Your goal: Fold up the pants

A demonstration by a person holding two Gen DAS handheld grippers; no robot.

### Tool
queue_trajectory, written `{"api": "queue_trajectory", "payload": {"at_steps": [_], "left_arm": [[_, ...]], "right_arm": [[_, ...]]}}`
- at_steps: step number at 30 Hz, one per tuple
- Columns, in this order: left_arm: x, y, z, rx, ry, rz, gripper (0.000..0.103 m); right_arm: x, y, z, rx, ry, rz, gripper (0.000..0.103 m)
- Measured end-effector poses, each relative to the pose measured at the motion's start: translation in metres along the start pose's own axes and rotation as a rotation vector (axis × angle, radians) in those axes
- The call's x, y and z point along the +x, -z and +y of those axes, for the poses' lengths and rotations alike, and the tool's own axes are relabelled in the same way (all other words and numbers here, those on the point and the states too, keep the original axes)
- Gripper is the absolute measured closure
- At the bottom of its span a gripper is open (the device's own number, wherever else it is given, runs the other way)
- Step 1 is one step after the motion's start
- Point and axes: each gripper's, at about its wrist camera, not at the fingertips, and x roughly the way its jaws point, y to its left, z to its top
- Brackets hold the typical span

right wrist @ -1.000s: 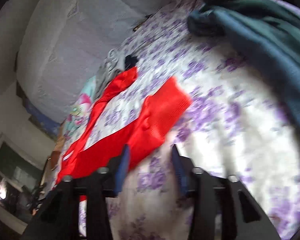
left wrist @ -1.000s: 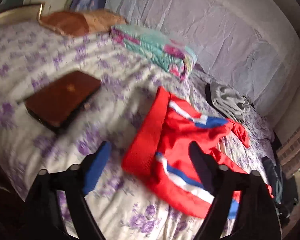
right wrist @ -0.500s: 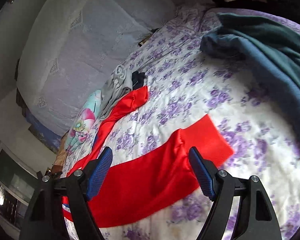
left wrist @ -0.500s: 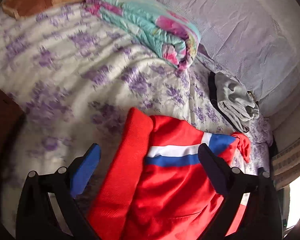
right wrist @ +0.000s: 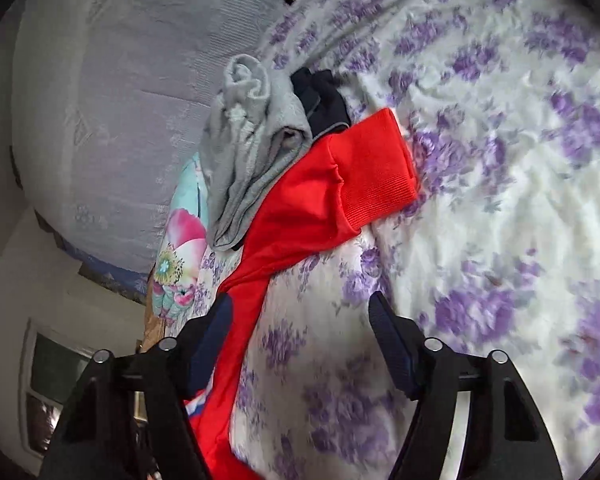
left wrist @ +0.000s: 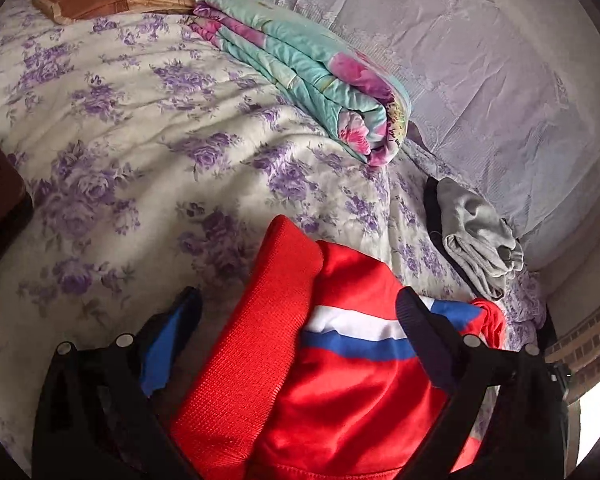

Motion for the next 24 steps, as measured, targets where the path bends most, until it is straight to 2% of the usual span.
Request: {"api": "queue_trajectory", "payload": {"at_steps": [1, 2, 4, 6, 7, 8, 10, 14, 17, 21, 22, 24], "left_arm": [[0.0, -0.001, 0.005, -0.028, 0.02, 0.001, 0.008], [0.001, -0.002, 0.009, -0.048, 0.037, 0.002, 0.007], [0.001, -0.004, 0.013, -0.075, 0.064, 0.003, 0.006], [0.002, -0.004, 0.011, -0.068, 0.059, 0.0, 0.006], [0.003, -0.004, 0.009, -0.058, 0.051, -0.002, 0.006], [0.003, -0.003, 0.006, -0.042, 0.041, -0.005, 0.006], [0.004, -0.003, 0.001, -0.015, 0.02, -0.014, 0.006], [0.001, -0.002, 0.0, -0.002, 0.003, -0.029, 0.006], [-0.003, -0.002, 0.006, -0.029, 0.011, -0.043, 0.006], [-0.007, -0.001, 0.008, -0.038, 0.022, -0.053, 0.006], [-0.007, 0.0, 0.007, -0.032, 0.022, -0.053, 0.006], [-0.006, 0.0, 0.002, -0.002, 0.025, -0.043, 0.006]], "right_arm": [[0.014, -0.006, -0.005, 0.028, 0.0, 0.002, 0.042], [0.024, -0.011, -0.009, 0.045, 0.01, -0.01, 0.054], [0.034, -0.022, -0.015, 0.067, 0.01, -0.067, 0.063], [0.04, -0.032, -0.02, 0.062, -0.024, -0.106, 0.07], [0.042, -0.034, -0.022, 0.051, -0.026, -0.116, 0.081], [0.044, -0.037, -0.025, 0.043, -0.012, -0.109, 0.087], [0.041, -0.039, -0.026, 0.03, -0.028, -0.104, 0.086], [0.013, -0.033, -0.002, -0.126, 0.056, -0.213, 0.087], [-0.026, -0.021, 0.02, -0.205, 0.029, -0.279, 0.087], [-0.102, 0.008, 0.031, -0.225, -0.038, -0.361, 0.087], [-0.118, 0.016, 0.033, -0.235, -0.038, -0.381, 0.085], [-0.134, 0.021, 0.043, -0.271, 0.013, -0.422, 0.072]]}}
